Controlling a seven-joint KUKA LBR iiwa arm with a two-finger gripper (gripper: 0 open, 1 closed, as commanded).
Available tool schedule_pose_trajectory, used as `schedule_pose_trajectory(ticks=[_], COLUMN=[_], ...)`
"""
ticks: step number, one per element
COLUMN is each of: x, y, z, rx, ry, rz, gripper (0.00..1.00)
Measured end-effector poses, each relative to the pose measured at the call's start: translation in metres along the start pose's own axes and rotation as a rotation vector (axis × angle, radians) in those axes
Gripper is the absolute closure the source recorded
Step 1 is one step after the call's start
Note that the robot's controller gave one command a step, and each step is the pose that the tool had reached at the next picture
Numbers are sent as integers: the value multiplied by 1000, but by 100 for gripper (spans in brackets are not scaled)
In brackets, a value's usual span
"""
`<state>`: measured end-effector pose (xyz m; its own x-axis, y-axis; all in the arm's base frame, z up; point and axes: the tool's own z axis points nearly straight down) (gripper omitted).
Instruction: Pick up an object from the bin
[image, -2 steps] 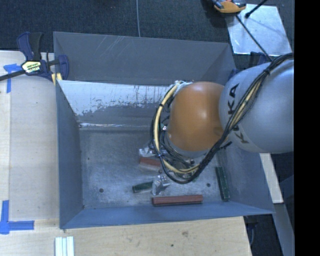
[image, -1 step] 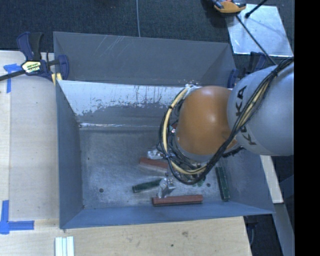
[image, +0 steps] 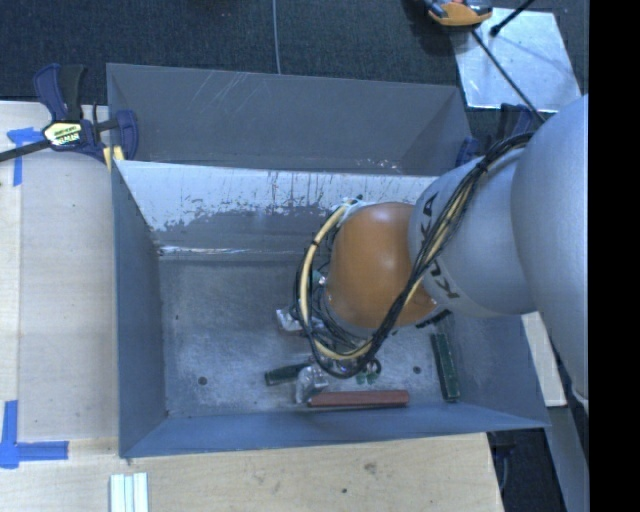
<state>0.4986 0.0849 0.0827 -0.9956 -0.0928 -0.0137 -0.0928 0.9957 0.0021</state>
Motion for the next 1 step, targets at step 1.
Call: schedule_pose_trajectory(ticks=[1], x=[0], y=[0], z=[0], rx=[0], ry=[0], rz=[-2], gripper=[100])
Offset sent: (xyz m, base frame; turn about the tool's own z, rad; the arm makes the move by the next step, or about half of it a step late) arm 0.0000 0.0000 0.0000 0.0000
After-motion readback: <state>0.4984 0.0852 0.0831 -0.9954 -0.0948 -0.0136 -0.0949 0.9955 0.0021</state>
